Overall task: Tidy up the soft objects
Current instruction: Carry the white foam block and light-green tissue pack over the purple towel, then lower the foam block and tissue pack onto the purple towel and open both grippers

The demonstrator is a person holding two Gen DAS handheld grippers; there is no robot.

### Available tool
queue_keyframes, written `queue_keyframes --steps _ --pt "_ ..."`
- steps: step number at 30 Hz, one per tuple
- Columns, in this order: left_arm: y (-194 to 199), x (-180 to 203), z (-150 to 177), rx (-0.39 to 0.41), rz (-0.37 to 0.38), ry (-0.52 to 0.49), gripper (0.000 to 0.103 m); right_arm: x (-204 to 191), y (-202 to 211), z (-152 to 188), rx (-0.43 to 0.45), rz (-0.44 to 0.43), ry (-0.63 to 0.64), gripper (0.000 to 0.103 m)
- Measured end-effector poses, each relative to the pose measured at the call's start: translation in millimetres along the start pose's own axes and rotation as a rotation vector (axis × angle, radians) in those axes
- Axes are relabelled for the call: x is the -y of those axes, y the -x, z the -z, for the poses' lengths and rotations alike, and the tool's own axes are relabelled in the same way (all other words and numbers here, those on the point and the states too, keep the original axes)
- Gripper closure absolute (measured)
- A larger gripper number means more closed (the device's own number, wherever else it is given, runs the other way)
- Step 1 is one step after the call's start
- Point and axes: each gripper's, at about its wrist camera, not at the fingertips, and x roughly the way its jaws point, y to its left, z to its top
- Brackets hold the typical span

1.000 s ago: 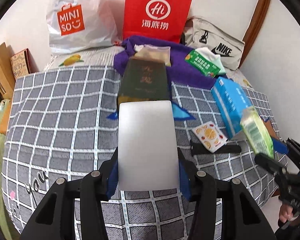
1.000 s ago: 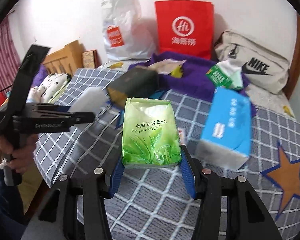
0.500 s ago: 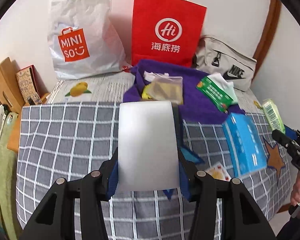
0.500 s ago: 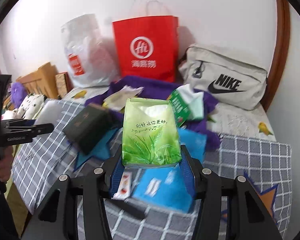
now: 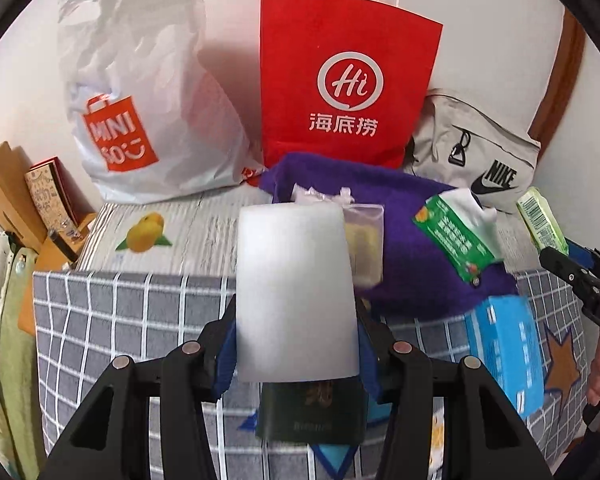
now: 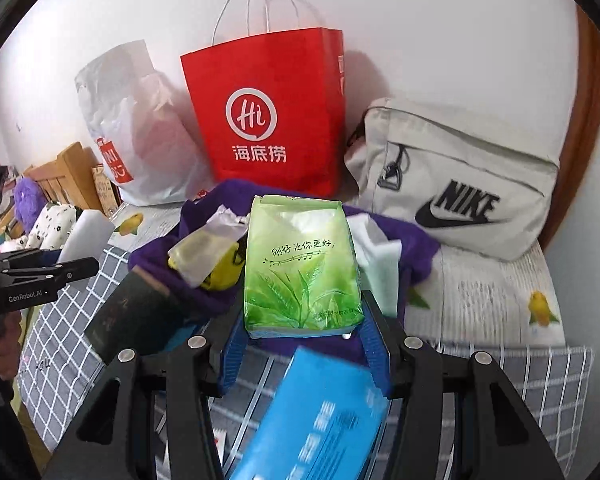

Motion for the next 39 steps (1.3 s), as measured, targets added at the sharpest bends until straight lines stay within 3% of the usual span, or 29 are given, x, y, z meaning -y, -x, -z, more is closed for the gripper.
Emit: queue_keyframes --steps 15,22,39 --pt "-78 25 -69 -0.056 0.022 -0.013 0.055 13 -84 -40 -0.122 -0.033 0.019 0.051" --pt "-104 31 -70 -0.087 0.071 -0.009 0.055 3 -119 -33 -0.213 -0.061 0.053 0.051" --pt "-117 50 -62 -0.122 0.048 -0.068 0.055 -15 -161 -12 -0.349 0.000 0.113 0.050"
